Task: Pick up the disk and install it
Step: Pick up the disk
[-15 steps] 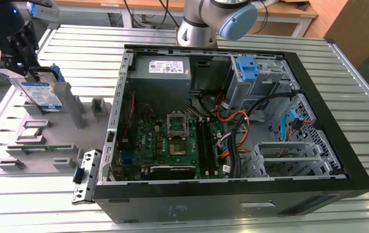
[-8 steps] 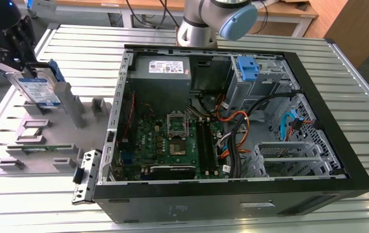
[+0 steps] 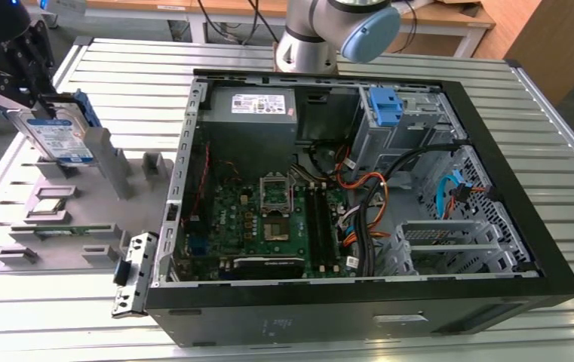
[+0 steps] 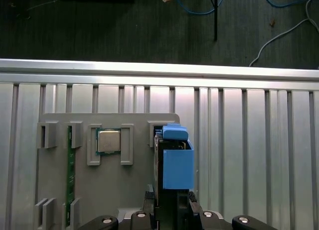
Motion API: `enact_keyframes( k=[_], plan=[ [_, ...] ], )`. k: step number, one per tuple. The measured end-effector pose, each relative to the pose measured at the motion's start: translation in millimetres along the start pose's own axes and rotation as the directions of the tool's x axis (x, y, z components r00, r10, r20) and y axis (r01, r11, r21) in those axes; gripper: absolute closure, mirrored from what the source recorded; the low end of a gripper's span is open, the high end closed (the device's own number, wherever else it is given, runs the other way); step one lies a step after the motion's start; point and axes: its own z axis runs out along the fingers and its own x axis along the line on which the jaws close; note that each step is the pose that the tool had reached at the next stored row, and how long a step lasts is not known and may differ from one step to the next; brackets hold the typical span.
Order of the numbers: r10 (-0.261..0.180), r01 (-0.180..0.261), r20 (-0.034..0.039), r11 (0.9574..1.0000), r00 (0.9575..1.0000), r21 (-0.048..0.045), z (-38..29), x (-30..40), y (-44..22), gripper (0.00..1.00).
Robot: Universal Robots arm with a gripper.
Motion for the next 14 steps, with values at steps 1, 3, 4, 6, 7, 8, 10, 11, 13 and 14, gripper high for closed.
enact_keyframes(
  k=[1,3,4,6,7,8,10,11,13,14],
  plan=[
    [0.000,0.000,0.0000,1.0000,1.0000,0.0000,0.0,0.0,0.0,0.65],
    [0.000,0.000,0.0000,1.0000,1.0000,0.0000,-0.1,0.0,0.0,0.65],
    [0.000,0.000,-0.0001,1.0000,1.0000,0.0000,-0.2,0.0,0.0,0.65],
    [0.000,0.000,0.0000,1.0000,1.0000,0.0001,-0.9,-0.1,0.0,0.65],
    [0.000,0.000,0.0000,1.0000,1.0000,0.0000,-1.0,-0.1,0.0,0.65],
    [0.000,0.000,0.0000,1.0000,1.0000,0.0000,-1.0,-0.1,0.0,0.65],
    [0.000,0.000,0.0000,1.0000,1.0000,0.0000,-1.1,-0.1,0.1,0.65],
    [0.000,0.000,0.0000,1.0000,1.0000,0.0000,-1.1,-0.1,0.1,0.65],
    [0.000,0.000,0.0000,1.0000,1.0000,0.0000,-1.2,-0.1,0.1,0.65],
    [0.000,0.000,0.0000,1.0000,1.0000,-0.0001,-1.3,-0.1,0.1,0.65]
  ],
)
